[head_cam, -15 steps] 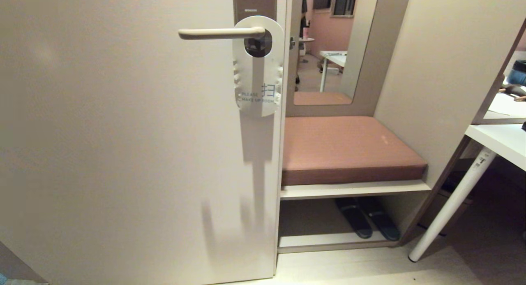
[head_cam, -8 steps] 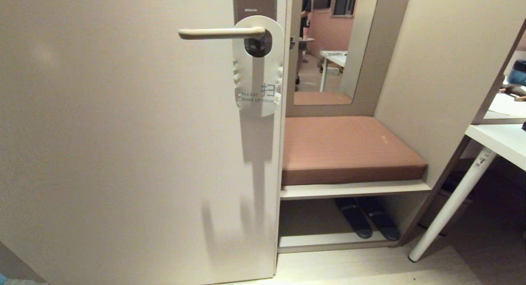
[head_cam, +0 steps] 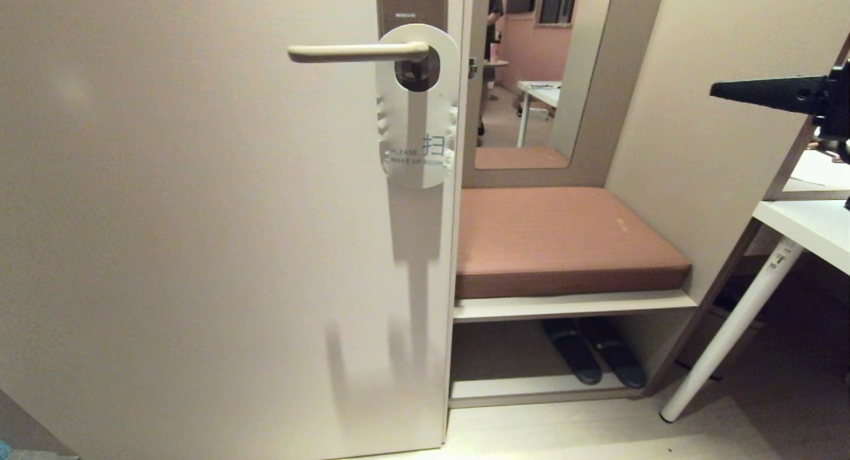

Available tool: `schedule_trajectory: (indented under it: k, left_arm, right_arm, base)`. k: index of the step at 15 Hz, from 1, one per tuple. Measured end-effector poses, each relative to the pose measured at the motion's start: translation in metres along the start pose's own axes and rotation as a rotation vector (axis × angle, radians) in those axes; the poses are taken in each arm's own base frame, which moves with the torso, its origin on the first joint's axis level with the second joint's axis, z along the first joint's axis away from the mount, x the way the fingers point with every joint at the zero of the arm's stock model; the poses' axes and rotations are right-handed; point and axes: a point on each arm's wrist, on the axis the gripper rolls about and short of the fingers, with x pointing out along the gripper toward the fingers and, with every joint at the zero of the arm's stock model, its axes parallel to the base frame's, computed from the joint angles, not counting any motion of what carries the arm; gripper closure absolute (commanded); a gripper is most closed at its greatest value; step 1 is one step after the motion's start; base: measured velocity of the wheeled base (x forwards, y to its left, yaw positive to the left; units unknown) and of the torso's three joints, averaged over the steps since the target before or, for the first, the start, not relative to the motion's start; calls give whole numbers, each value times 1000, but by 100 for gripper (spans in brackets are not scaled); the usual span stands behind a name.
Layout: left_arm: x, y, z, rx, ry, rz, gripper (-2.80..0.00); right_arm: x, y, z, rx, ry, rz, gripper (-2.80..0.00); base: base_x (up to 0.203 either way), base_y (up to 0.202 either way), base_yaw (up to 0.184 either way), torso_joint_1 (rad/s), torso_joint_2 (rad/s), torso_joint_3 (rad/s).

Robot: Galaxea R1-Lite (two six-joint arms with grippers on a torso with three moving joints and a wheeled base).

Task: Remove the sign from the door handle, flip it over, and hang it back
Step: Take down the sign

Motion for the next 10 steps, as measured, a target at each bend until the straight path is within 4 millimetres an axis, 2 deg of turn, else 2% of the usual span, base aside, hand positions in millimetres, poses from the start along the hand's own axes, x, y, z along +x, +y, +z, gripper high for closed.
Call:
schedule_trajectory:
  k: [5, 7, 10]
  left_arm:
    - [0, 0, 0, 0, 0, 1, 0]
    - [0, 0, 0, 0, 0, 0, 0]
    - [0, 0, 0, 0, 0, 0, 0]
  right_arm:
    - [81, -31, 3, -97, -7, 212, 0]
    - [120, -27, 3, -120, -13, 293, 0]
    - [163, -8, -4, -120, 4, 410, 0]
  base:
    - [0, 0, 0, 0, 0, 0]
    - [0, 0, 0, 0, 0, 0]
    - [0, 0, 0, 0, 0, 0]
